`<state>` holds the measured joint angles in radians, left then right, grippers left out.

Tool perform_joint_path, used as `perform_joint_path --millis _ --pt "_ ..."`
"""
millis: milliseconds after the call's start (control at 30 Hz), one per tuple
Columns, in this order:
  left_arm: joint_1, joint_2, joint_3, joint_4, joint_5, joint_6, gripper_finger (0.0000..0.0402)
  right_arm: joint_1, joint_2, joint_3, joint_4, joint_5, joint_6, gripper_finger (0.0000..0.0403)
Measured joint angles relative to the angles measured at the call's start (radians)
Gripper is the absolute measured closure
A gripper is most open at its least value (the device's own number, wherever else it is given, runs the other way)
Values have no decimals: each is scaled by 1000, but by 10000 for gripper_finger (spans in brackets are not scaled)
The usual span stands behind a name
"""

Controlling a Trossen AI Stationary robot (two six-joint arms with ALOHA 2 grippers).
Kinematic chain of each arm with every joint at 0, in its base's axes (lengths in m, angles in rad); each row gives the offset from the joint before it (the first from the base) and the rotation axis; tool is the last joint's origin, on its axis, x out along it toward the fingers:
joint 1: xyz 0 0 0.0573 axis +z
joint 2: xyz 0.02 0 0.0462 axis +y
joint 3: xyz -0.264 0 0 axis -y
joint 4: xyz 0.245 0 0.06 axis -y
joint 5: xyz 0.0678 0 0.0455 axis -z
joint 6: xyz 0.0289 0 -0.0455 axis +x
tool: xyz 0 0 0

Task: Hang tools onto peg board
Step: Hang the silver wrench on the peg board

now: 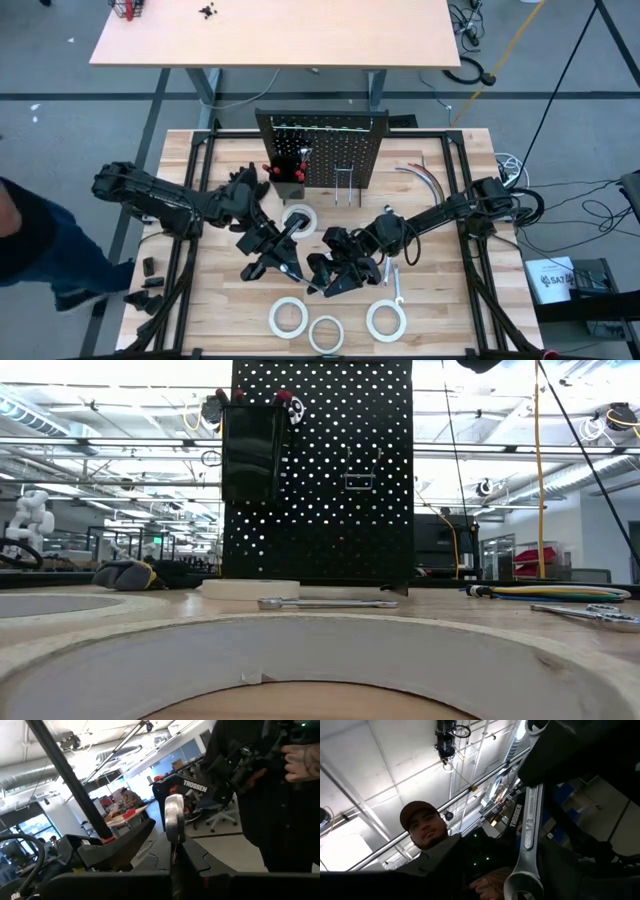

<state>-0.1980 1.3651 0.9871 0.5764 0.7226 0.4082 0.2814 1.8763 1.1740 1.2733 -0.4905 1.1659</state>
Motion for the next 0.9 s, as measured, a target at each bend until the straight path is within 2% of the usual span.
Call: perform_joint_path --millis 133,433,533,667,800,900 --pt "5 0 0 -1 29 -2 399 2 0 0 -25 24 -18 217" --pt "4 4 0 1 30 -11 399 1 0 0 -75 50 -90 348" --pt "3 17 0 5 5 -76 388 1 0 -1 -89 43 -111 385" --pt "-3 28 2 11 -129 -203 344 2 0 -2 -78 34 -134 390" --pt "11 28 0 -77 -184 -245 303 2 -2 0 -60 38 -138 397" --pt "21 -7 -2 -196 -176 -247 288 -2 -4 -1 -16 28 -134 398"
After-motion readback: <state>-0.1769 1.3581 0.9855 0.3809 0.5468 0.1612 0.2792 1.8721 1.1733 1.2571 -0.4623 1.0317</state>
